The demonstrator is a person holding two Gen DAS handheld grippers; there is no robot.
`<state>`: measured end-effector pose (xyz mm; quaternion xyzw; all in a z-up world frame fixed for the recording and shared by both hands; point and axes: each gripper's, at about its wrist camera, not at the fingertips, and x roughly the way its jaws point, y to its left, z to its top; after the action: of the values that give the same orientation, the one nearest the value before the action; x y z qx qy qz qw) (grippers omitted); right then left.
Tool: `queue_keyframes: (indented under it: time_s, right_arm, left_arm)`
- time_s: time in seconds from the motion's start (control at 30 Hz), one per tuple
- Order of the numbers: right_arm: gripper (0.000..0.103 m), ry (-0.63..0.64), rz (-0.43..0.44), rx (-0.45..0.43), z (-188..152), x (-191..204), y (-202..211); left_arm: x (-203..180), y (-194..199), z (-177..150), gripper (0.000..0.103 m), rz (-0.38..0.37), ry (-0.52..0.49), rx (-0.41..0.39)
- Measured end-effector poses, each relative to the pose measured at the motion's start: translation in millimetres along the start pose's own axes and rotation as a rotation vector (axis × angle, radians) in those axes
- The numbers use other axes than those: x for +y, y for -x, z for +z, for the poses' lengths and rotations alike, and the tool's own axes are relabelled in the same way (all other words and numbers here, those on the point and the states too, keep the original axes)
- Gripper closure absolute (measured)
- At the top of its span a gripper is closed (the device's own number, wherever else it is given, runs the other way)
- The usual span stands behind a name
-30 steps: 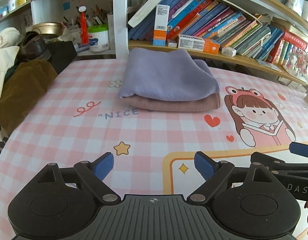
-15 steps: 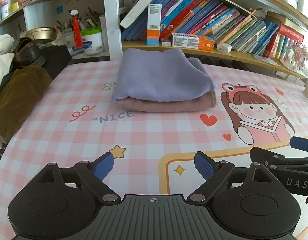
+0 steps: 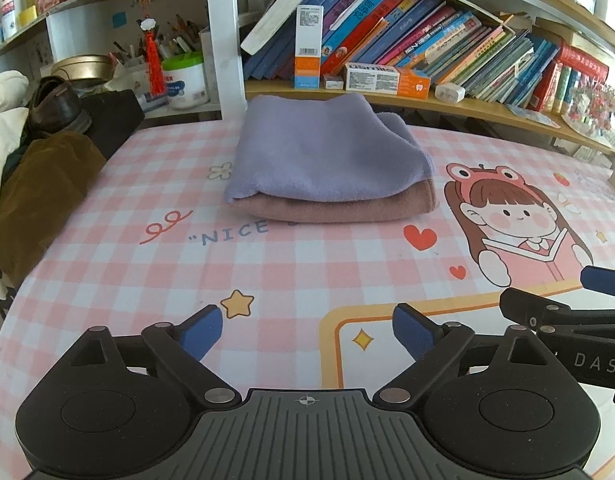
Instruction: Fold clothes
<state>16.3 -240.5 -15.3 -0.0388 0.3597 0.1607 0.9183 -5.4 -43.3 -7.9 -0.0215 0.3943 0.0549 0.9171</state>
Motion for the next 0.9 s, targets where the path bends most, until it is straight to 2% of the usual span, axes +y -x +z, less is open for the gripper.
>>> queue_keyframes:
  time_s: [0.9]
  right_arm:
    - [0.005,0.002,0.017,0.023,2.0,-2.5,-9.6]
  left_arm:
    - [3.5,-1.5,0.8,0.006,-0.017,0.037,-0.005]
